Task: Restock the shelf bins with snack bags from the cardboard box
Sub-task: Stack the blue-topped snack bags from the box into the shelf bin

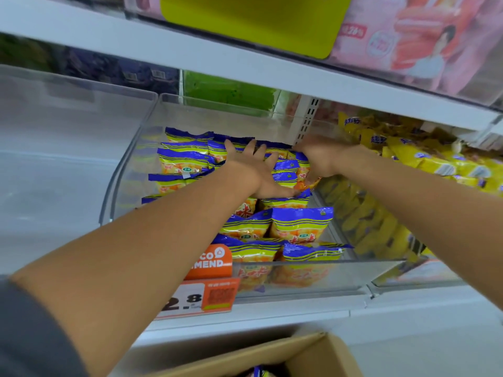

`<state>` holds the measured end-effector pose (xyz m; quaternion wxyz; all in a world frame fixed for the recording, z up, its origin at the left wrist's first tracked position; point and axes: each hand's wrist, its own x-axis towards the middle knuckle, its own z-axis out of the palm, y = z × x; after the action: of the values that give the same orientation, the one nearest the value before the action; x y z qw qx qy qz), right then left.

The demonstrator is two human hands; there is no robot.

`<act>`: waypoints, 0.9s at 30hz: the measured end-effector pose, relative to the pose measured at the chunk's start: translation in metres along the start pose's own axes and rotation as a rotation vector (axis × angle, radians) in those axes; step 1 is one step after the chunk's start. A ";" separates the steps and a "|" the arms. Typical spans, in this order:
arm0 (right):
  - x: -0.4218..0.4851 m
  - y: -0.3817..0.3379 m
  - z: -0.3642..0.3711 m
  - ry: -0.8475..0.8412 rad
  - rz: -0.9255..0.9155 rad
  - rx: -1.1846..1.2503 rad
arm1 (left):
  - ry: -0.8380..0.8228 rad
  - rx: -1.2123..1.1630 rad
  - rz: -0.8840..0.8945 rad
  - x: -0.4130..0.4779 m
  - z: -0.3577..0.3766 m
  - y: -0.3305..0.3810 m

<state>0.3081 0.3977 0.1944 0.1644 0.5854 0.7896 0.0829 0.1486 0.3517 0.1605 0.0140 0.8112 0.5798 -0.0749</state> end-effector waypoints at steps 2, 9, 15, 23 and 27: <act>-0.002 0.000 0.004 0.004 0.019 0.053 | 0.006 -0.012 -0.002 -0.001 0.000 0.000; -0.006 0.016 0.002 -0.007 0.060 0.278 | 0.019 -0.025 0.005 -0.001 0.002 -0.001; -0.003 0.009 0.006 0.018 0.059 0.259 | 0.012 -0.027 0.014 -0.002 0.000 -0.001; -0.009 0.008 0.010 0.024 0.078 0.371 | 0.014 -0.050 0.008 -0.001 0.002 -0.002; -0.014 0.008 0.016 0.074 0.077 0.458 | 0.011 -0.057 0.002 -0.001 0.002 -0.002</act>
<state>0.3249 0.3863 0.1840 -0.0053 0.6335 0.7704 -0.0709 0.1461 0.3516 0.1585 0.0340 0.8115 0.5808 -0.0539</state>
